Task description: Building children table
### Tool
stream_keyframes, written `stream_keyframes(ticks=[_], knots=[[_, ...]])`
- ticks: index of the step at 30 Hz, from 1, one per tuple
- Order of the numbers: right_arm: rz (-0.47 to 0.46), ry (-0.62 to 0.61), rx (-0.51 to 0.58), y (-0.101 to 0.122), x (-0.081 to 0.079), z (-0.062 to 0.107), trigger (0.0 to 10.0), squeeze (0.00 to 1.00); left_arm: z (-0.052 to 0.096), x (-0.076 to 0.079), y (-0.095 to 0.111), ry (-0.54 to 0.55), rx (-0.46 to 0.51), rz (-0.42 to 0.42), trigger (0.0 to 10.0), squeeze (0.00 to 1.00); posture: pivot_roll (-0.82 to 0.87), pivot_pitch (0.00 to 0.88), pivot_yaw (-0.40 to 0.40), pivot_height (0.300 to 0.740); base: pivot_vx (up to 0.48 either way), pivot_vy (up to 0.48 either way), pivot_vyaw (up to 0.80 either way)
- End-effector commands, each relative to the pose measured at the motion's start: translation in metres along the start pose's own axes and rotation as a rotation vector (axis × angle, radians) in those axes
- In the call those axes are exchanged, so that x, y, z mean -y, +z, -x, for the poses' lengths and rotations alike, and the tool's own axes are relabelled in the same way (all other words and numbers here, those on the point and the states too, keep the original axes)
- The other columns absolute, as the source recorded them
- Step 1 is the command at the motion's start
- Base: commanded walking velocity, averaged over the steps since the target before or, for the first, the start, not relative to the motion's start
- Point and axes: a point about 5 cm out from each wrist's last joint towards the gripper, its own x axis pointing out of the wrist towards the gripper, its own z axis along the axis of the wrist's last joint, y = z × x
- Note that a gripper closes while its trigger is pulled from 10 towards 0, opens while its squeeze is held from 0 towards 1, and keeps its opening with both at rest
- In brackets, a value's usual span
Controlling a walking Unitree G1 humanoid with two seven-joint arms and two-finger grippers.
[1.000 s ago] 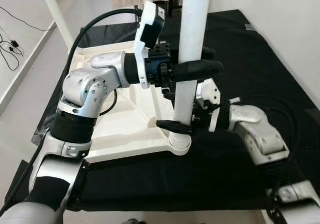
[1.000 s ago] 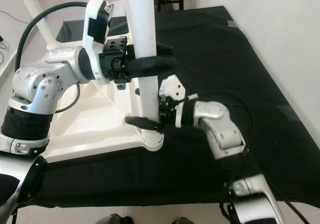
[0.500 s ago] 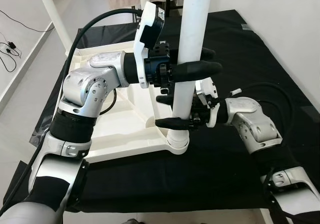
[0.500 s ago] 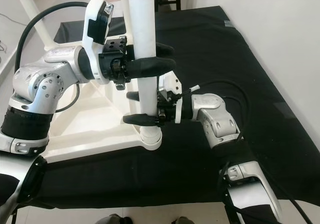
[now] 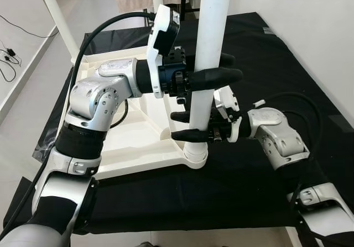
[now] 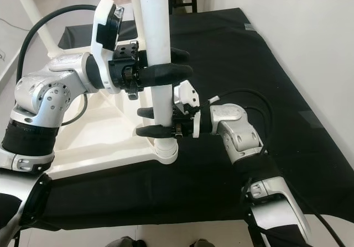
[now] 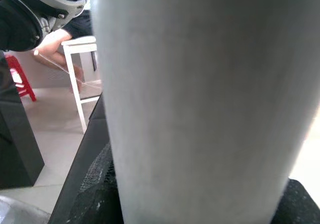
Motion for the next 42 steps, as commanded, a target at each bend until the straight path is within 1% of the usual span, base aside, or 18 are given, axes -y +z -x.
stream_keyframes(ticks=[1, 3, 4, 5, 7, 8, 9, 10, 11, 12, 13, 14, 20, 23, 33, 34, 35, 42], knots=[[-0.009, -0.025, -0.051, -0.007, 0.002, -0.008, 0.0, 0.00, -0.011, 0.007, -0.015, -0.068, -0.031, 0.063, 7.9, 1.00, -0.01, 0.116, 0.059, 0.740, 0.000, 0.000, 0.00], [-0.009, -0.025, -0.051, -0.007, 0.002, -0.008, 0.0, 0.00, -0.011, 0.007, -0.015, -0.068, -0.031, 0.063, 7.9, 1.00, -0.01, 0.116, 0.059, 0.740, 0.000, 0.000, 0.00], [-0.008, -0.057, -0.057, -0.009, 0.003, -0.007, 0.0, 0.00, -0.011, 0.006, -0.014, -0.052, -0.025, 0.062, 10.0, 1.00, -0.01, 0.116, 0.059, 0.740, 0.000, 0.000, 0.00], [-0.006, -0.096, -0.072, -0.011, 0.004, -0.007, 0.0, 0.00, -0.011, 0.003, -0.014, -0.031, -0.023, 0.057, 10.0, 1.00, -0.02, 0.115, 0.053, 0.740, 0.000, 0.000, 0.00], [-0.006, -0.096, -0.072, -0.011, 0.004, -0.007, 0.0, 0.00, -0.011, 0.003, -0.014, -0.031, -0.023, 0.057, 10.0, 1.00, -0.02, 0.115, 0.053, 0.740, 0.000, 0.000, 0.00], [-0.017, -0.220, -0.116, -0.019, 0.004, -0.008, 0.0, 0.00, -0.010, -0.001, -0.014, 0.013, -0.032, 0.045, 10.0, 1.00, -0.02, 0.114, 0.041, 0.740, 0.000, 0.000, 0.00], [-0.044, -0.506, -0.195, -0.036, 0.004, -0.012, 0.0, 0.00, -0.010, -0.005, -0.014, 0.049, -0.044, 0.034, 10.0, 0.00, -0.01, 0.104, 0.016, 0.740, 0.000, 0.000, 0.00], [-0.103, -0.713, -0.261, -0.053, -0.009, -0.013, 0.0, 0.00, -0.008, -0.007, -0.013, 0.070, -0.051, 0.028, 10.0, 0.00, 0.00, 0.105, 0.008, 0.740, 0.000, 0.000, 0.00], [-0.169, -0.788, -0.286, -0.065, -0.026, -0.018, 0.0, 0.00, -0.006, -0.009, -0.012, 0.085, -0.049, 0.028, 10.0, 0.00, 0.01, 0.114, 0.017, 0.740, 0.000, 0.000, 0.00], [-0.207, -0.848, -0.298, -0.072, -0.038, -0.019, 0.0, 0.00, -0.004, -0.010, -0.011, 0.100, -0.046, 0.030, 10.0, 0.00, 0.01, 0.116, 0.027, 0.740, 0.000, 0.000, 0.00], [-0.207, -0.848, -0.298, -0.072, -0.038, -0.019, 0.0, 0.00, -0.004, -0.010, -0.011, 0.100, -0.046, 0.030, 10.0, 0.00, 0.01, 0.116, 0.027, 0.740, 0.000, 0.000, 0.00], [-0.215, -0.853, -0.299, -0.077, -0.045, -0.021, 0.0, 0.00, 0.000, -0.013, -0.012, 0.124, -0.045, 0.031, 10.0, 0.00, 0.00, 0.113, 0.033, 0.740, 0.000, 0.000, 0.00], [-0.229, -0.886, -0.301, -0.078, -0.036, -0.016, 0.0, 0.00, -0.001, -0.014, -0.012, 0.124, -0.050, 0.025, 10.0, 0.00, 0.00, 0.090, 0.027, 0.740, 0.000, 0.000, 0.00], [-0.203, -0.912, -0.292, -0.072, -0.029, -0.016, 0.0, 0.00, -0.003, -0.016, -0.011, 0.126, -0.050, 0.011, 10.0, 0.00, -0.01, 0.086, 0.020, 0.740, 0.000, 0.000, 0.00], [-0.199, -0.988, -0.324, -0.071, -0.037, -0.020, 0.0, 0.00, -0.003, -0.014, -0.014, 0.122, -0.041, 0.019, 10.0, 0.00, -0.01, 0.078, 0.021, 0.740, 0.000, 0.000, 0.00], [-0.199, -0.990, -0.323, -0.071, -0.037, -0.021, 0.0, 0.00, -0.003, -0.014, -0.014, 0.118, -0.039, 0.021, 4.6, 0.00, -0.01, 0.077, 0.022, 0.740, 0.000, 0.000, 0.00], [-0.199, -0.991, -0.321, -0.071, -0.037, -0.021, 0.0, 0.00, -0.003, -0.014, -0.013, 0.110, -0.036, 0.025, 0.0, 0.00, -0.01, 0.076, 0.023, 0.740, 0.000, 0.000, 0.00], [-0.197, -0.995, -0.317, -0.070, -0.035, -0.021, 0.0, 0.00, -0.003, -0.014, -0.012, 0.098, -0.032, 0.028, 0.0, 0.00, -0.01, 0.072, 0.026, 0.740, 0.000, 0.000, 0.00]])
